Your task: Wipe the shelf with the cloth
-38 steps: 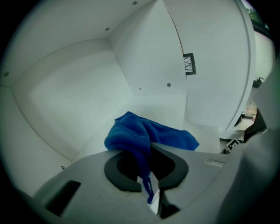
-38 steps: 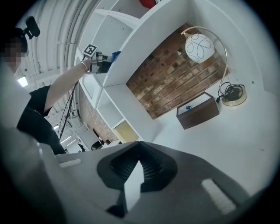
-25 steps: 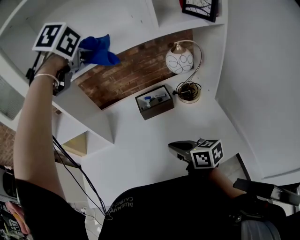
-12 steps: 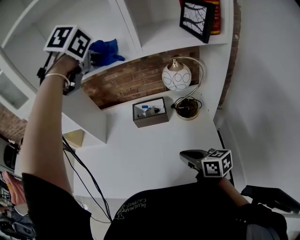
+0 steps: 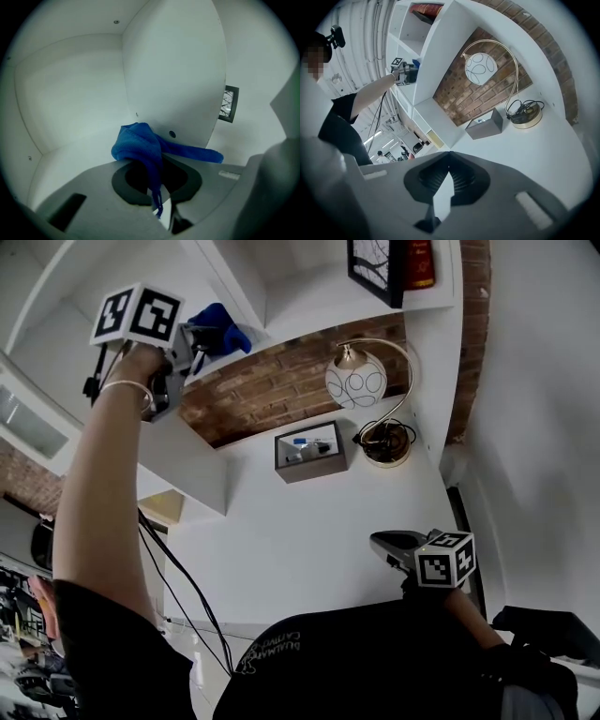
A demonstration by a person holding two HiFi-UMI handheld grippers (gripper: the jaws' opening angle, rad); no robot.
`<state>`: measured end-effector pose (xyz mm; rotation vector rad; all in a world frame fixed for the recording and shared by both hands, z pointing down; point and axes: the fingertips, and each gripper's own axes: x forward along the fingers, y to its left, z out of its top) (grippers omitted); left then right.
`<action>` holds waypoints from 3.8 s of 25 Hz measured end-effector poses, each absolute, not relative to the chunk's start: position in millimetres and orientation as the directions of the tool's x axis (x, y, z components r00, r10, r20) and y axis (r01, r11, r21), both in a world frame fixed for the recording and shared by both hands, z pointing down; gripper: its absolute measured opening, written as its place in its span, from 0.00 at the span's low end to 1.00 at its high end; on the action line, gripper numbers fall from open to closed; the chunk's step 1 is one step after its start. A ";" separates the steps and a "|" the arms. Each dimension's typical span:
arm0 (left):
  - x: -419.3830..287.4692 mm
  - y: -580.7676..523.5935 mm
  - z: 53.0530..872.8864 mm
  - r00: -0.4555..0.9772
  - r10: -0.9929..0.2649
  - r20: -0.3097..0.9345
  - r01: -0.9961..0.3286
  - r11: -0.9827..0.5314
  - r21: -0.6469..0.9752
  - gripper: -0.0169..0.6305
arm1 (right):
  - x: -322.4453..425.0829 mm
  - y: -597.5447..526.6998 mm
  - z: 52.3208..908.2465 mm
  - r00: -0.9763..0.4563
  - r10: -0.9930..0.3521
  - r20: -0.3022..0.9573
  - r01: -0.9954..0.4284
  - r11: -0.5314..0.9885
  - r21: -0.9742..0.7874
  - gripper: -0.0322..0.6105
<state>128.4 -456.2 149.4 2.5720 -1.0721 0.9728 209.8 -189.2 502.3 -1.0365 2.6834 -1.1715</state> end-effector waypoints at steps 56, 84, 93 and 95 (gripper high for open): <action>-155.4 -462.3 146.6 0.030 -0.841 0.541 -0.775 -0.361 -0.519 0.06 | 71.4 -208.5 488.7 -0.823 -0.483 0.300 -0.555 0.568 -0.607 0.06; -69.4 -461.3 148.5 0.212 -0.808 0.550 -0.716 -0.512 -0.475 0.06 | 87.2 -211.4 497.2 -0.798 -0.510 0.320 -0.585 0.529 -0.615 0.06; -43.9 -459.3 149.0 0.249 -0.801 0.544 -0.696 -0.539 -0.475 0.06 | 95.1 -211.9 499.5 -0.792 -0.517 0.324 -0.592 0.522 -0.614 0.06; -39.7 -459.3 148.6 0.253 -0.800 0.544 -0.692 -0.543 -0.476 0.06 | 96.0 -211.7 500.7 -0.792 -0.517 0.325 -0.592 0.520 -0.615 0.06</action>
